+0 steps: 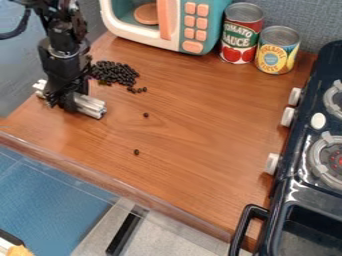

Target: Sweep into pile

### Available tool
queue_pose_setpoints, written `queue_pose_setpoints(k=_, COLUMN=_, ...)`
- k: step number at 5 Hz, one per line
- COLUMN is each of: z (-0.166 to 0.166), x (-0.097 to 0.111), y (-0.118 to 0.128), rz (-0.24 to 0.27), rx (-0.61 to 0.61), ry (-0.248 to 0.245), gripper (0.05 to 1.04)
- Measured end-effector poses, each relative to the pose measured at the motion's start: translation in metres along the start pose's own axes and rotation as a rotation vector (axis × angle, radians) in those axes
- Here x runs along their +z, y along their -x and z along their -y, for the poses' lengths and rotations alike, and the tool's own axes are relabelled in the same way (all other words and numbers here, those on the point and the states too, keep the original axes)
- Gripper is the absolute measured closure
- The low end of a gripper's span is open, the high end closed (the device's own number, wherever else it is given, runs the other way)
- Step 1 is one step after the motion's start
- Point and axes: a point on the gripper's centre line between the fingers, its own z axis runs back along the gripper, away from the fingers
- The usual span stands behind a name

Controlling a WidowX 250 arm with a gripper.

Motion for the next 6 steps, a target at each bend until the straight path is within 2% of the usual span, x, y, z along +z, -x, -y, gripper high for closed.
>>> queue_pose_setpoints(k=6, z=0.061, x=-0.007, y=0.006, rz=0.068, rx=-0.016, ry=0.001, gripper=0.689)
